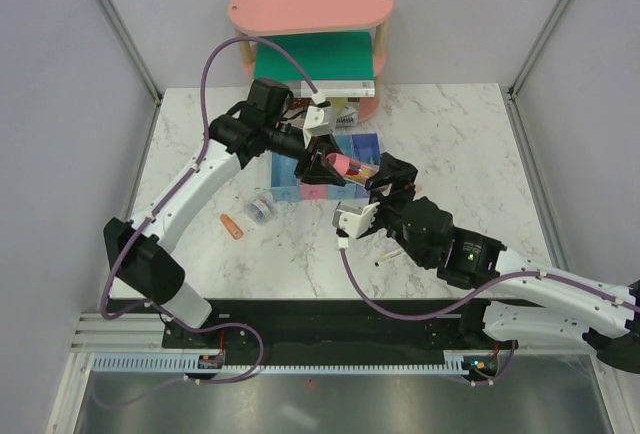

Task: Sort the stationery into containers
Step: Pick up the pen from the center of the board, then place the pen in the storage box.

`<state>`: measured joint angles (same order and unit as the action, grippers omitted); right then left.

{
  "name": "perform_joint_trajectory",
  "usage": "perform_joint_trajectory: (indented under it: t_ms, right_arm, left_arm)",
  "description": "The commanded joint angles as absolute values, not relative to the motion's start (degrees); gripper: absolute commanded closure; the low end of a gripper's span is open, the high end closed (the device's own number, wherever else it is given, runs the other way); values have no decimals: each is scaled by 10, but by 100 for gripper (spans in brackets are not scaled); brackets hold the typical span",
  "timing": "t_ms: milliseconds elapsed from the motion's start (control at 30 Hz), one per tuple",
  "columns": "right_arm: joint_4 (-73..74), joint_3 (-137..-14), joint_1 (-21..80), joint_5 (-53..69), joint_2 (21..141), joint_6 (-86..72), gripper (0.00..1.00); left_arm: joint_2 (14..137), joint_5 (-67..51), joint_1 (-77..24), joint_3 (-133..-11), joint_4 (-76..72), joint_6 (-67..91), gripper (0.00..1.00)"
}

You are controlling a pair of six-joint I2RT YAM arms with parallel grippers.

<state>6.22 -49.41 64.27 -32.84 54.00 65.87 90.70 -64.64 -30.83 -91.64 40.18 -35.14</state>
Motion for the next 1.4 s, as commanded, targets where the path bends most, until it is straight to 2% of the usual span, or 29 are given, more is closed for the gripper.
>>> perform_joint_trajectory:
  t_ms: [0, 300, 733, 1367]
  right_arm:
    - [82, -544, 638, -332, 533, 631, 2]
    - [94, -560, 629, -335, 530, 626, 2]
    - [98, -555, 622, -334, 531, 628, 2]
    - [89, -569, 595, -361, 545, 630, 2]
  left_arm:
    - [864, -614, -302, -904, 385, -338, 98]
    - [844, -562, -275, -880, 393, -355, 98]
    - [847, -550, -243, -884, 412, -369, 98]
    - [931, -347, -182, -929, 529, -396, 98]
